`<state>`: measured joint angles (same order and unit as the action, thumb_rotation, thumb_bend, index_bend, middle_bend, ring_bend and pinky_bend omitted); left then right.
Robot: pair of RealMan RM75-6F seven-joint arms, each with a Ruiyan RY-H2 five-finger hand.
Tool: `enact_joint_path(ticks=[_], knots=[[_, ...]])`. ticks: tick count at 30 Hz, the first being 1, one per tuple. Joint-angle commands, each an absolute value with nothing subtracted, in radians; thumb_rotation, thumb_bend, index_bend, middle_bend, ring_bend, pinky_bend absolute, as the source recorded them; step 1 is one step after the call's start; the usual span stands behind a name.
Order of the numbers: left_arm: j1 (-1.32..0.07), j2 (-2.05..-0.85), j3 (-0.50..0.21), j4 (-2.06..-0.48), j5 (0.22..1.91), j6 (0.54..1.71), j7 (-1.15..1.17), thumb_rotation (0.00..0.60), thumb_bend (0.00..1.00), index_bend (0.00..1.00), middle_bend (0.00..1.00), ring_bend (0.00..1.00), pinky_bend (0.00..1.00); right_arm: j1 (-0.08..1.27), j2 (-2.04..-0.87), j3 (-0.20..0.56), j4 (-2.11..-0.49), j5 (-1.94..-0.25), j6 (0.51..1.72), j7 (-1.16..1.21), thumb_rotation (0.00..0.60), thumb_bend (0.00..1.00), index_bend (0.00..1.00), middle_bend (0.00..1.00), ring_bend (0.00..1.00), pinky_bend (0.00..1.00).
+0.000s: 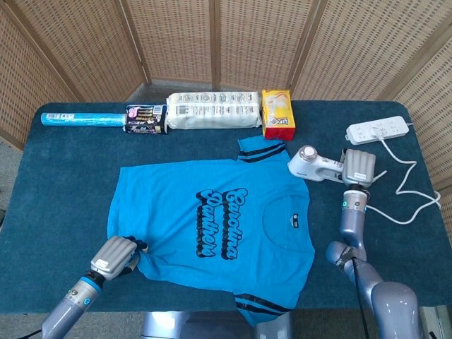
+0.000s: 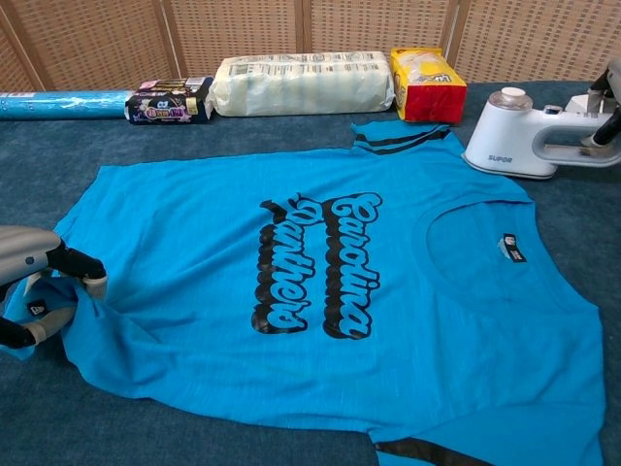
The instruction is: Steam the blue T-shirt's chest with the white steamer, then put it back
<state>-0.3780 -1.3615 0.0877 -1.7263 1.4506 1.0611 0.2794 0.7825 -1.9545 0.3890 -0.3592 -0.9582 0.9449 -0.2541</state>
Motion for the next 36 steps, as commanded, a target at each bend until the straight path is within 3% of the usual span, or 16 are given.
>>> enact_joint_path(ticks=[1,8,19,26,36], knots=[[-0.377,-1.361,0.089,-1.729,1.449,1.063,0.281,0.6,0.56,0.52,0.53,0.46,0.55,0.807,-1.99,0.397,-0.299,-0.977,0.92,-0.221,0.6,0.33,0.7,0.73,0.76,0.77],[-0.373,-1.36,0.092,-1.732,1.442,1.065,0.284,0.6,0.56,0.52,0.53,0.46,0.55,0.829,-2.019,0.409,-0.263,-0.99,0.879,-0.194,0.6,0.33,0.75,0.79,0.85,0.81],[-0.367,-1.355,0.096,-1.739,1.434,1.071,0.284,0.6,0.56,0.52,0.53,0.46,0.55,0.872,-2.048,0.441,-0.225,-0.993,0.858,-0.189,0.6,0.33,0.74,0.79,0.82,0.78],[-0.364,-1.351,0.096,-1.739,1.432,1.076,0.285,0.6,0.56,0.52,0.53,0.46,0.55,0.875,-2.044,0.485,-0.235,-0.965,0.85,-0.144,0.6,0.33,0.75,0.82,0.89,0.85],[-0.365,-1.355,0.094,-1.741,1.433,1.078,0.291,0.6,0.55,0.52,0.53,0.46,0.55,0.852,-2.018,0.504,-0.254,-0.966,0.875,-0.079,0.6,0.33,0.75,0.82,0.9,0.86]])
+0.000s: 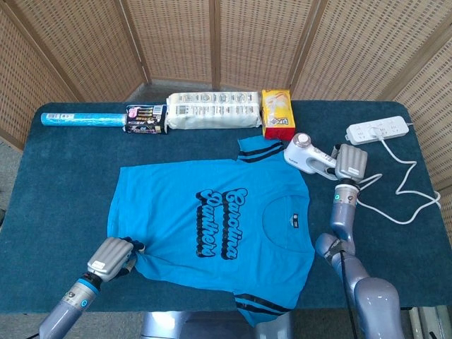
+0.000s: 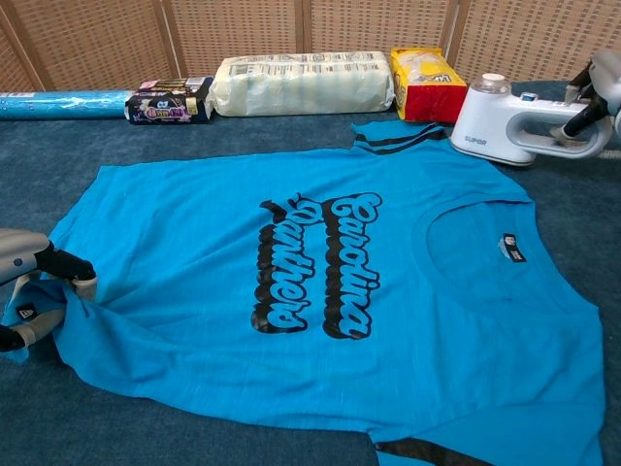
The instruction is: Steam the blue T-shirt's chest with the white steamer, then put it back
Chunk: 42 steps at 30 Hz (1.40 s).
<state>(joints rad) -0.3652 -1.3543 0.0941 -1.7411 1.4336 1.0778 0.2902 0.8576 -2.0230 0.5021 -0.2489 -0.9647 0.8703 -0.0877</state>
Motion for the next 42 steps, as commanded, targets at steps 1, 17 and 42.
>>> enact_joint_path(ticks=[1,17,42], knots=[[-0.366,-1.355,0.094,-1.741,1.432,1.078,0.293,0.6,0.56,0.52,0.53,0.46,0.55,0.848,-2.015,0.505,-0.258,-0.967,0.876,-0.071,0.6,0.33,0.75,0.82,0.9,0.86],[-0.37,-1.351,0.088,-1.749,1.426,1.078,0.312,0.6,0.56,0.52,0.53,0.46,0.55,0.763,-1.934,0.507,-0.464,-0.999,0.946,0.115,0.6,0.33,0.76,0.82,0.91,0.87],[-0.369,-1.341,0.097,-1.746,1.468,1.096,0.282,0.6,0.55,0.52,0.53,0.46,0.55,0.525,-1.725,0.345,-1.192,-1.093,1.19,-0.054,0.6,0.33,0.75,0.82,0.91,0.86]])
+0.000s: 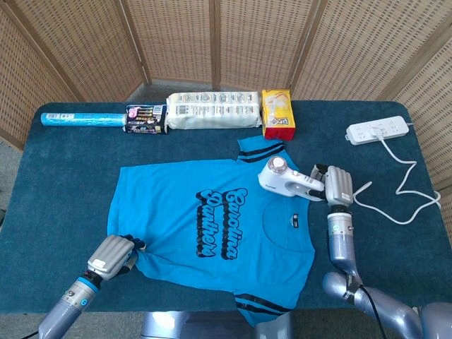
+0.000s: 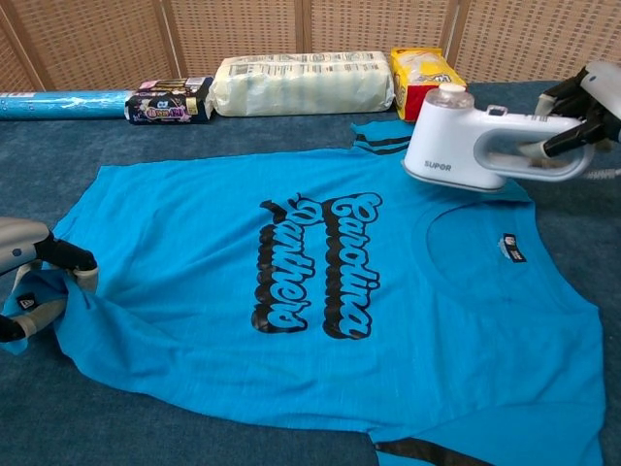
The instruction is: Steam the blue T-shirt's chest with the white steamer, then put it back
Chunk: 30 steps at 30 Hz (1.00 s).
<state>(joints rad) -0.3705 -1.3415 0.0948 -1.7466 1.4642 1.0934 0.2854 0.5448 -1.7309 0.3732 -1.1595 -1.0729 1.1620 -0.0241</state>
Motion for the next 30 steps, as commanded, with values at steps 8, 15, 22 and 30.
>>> enact_joint_path(ticks=[8,15,22,30], knots=[[-0.361,-1.331,0.103,-1.748,1.481,1.109,0.274,0.6,0.55,0.52,0.53,0.46,0.55,0.51,-1.77,0.283,-1.178,-1.158,1.251,-0.111,0.6,0.33,0.76,0.82,0.9,0.85],[-0.359,-1.33,0.104,-1.749,1.482,1.109,0.274,0.6,0.55,0.52,0.53,0.46,0.55,0.511,-1.804,0.252,-1.1,-1.209,1.272,-0.135,0.6,0.33,0.75,0.8,0.86,0.82],[-0.359,-1.332,0.102,-1.752,1.483,1.108,0.278,0.6,0.55,0.52,0.53,0.46,0.55,0.521,-1.821,0.245,-1.043,-1.214,1.241,-0.156,0.6,0.31,0.64,0.71,0.74,0.72],[-0.355,-1.329,0.103,-1.754,1.478,1.108,0.28,0.6,0.55,0.52,0.53,0.46,0.55,0.551,-1.851,0.274,-0.978,-1.204,1.216,-0.179,0.6,0.31,0.6,0.64,0.64,0.64]])
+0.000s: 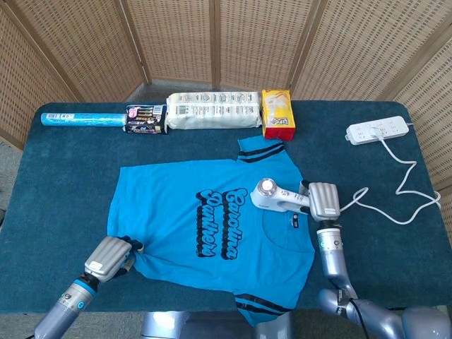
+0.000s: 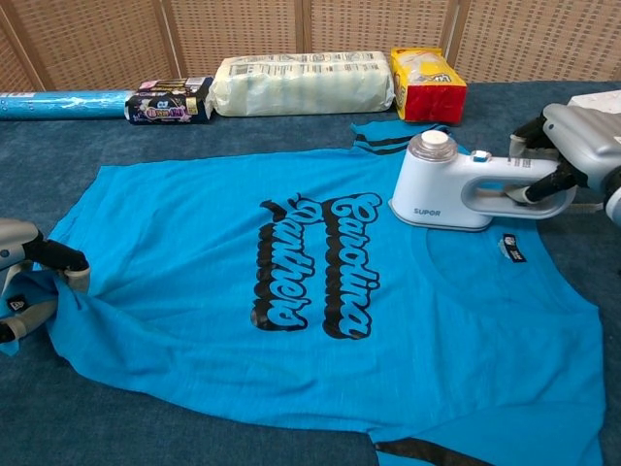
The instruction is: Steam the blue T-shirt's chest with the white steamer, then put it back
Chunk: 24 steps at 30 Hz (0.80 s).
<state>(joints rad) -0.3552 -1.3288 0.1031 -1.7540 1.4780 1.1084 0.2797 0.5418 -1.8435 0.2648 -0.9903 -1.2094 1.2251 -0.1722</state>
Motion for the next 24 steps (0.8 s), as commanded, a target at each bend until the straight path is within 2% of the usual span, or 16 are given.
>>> enact_joint_path(ticks=[1,5,9,12,24], knots=[[-0.355,-1.33,0.103,-1.754,1.477,1.108,0.28,0.6,0.55,0.52,0.53,0.46,0.55,0.556,-1.854,0.279,-0.973,-1.202,1.211,-0.182,0.6,0.31,0.6,0.64,0.64,0.63],[-0.355,-1.332,0.102,-1.755,1.477,1.106,0.281,0.6,0.55,0.52,0.53,0.46,0.55,0.575,-1.87,0.3,-0.951,-1.188,1.2,-0.197,0.6,0.31,0.61,0.66,0.66,0.64],[-0.354,-1.331,0.101,-1.755,1.476,1.108,0.281,0.6,0.55,0.52,0.53,0.46,0.55,0.598,-1.889,0.324,-0.938,-1.17,1.18,-0.203,0.6,0.31,0.72,0.77,0.81,0.75],[-0.352,-1.33,0.101,-1.753,1.473,1.109,0.279,0.6,0.55,0.52,0.53,0.46,0.55,0.609,-1.898,0.328,-0.944,-1.172,1.179,-0.208,0.6,0.31,0.74,0.79,0.85,0.81],[-0.351,-1.332,0.101,-1.749,1.475,1.108,0.274,0.6,0.55,0.52,0.53,0.46,0.55,0.624,-1.901,0.321,-1.021,-1.18,1.175,-0.244,0.6,0.31,0.75,0.8,0.88,0.84]])
